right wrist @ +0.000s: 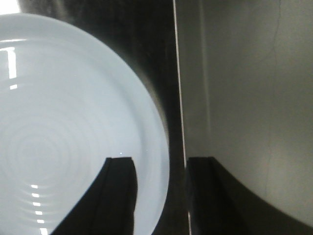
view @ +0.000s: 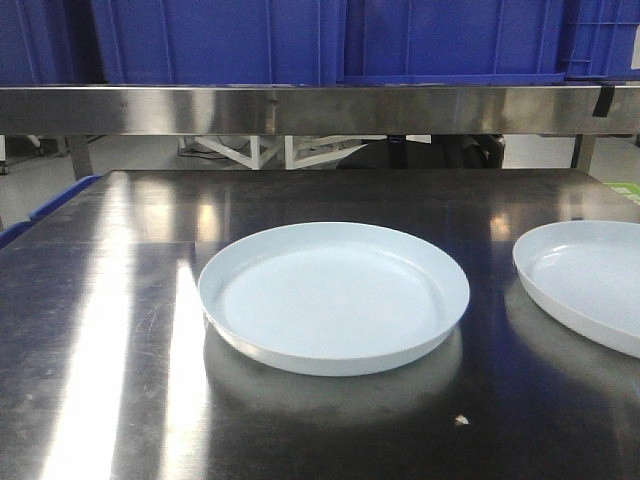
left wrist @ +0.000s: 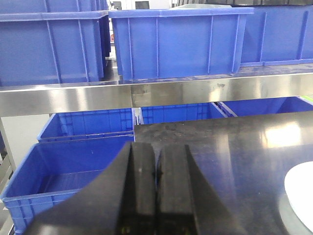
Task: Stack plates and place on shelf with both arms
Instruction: 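Grip the rim of the other plate with the right gripper, then lift the plate with the right gripper and carry it over the centre plate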
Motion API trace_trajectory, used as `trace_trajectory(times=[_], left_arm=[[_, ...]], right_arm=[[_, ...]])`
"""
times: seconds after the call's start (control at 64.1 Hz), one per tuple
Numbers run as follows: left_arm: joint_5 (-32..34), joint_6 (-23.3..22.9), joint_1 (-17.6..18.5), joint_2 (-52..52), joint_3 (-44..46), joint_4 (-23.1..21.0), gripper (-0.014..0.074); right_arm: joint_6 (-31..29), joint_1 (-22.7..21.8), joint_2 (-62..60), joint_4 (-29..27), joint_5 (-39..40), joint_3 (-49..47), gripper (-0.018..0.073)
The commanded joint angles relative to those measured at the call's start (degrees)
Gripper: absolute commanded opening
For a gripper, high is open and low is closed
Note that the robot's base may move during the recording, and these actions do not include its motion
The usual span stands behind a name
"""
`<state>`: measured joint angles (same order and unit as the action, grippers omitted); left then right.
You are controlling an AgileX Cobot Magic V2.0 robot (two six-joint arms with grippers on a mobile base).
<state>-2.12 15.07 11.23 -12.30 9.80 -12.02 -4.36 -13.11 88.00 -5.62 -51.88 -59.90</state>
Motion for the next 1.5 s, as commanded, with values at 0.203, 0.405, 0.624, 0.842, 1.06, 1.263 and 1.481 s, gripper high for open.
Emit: trace_trajectory(times=[0.203,0.405,0.624,0.842,1.06,1.263,1.481], left_arm=[[4.69,-0.11,-0.2,-0.62,1.77,0.02,0.008],[4.69,-0.11,-0.2,-0.62,1.77,0.02,0.008],[4.69,-0.11,-0.2,-0.62,1.77,0.02,0.008],[4.69,-0.11,-0.2,-0.62,1.77,0.02,0.008],[4.69,-0.11,-0.2,-0.62,1.77,0.02,0.008],[4.69,-0.11,-0.2,-0.62,1.77,0.02,0.008],[4.69,-0.11,-0.2,-0.62,1.77,0.02,0.008]], right_arm=[[-0.58,-0.34,1.59,0.52,1.77,-1.97,0.0374],[-0.58,-0.34,2.68,0.52,2.01,-1.97,0.0372],[-0.58,-0.34,4.57,0.29,2.08,-1.97,0.0363],[-0.58,-0.34,5.09,-0.11,1.65,-1.99,0.0239],[-0.58,-0.34,5.03,-0.11,-0.66,-3.61,0.0104],[-0.58,-0.34,4.54,-0.32,-4.62,-8.69,0.0037],[-0.58,-0.34,3.4,-3.7,-7.4,-11.38,0.0037]])
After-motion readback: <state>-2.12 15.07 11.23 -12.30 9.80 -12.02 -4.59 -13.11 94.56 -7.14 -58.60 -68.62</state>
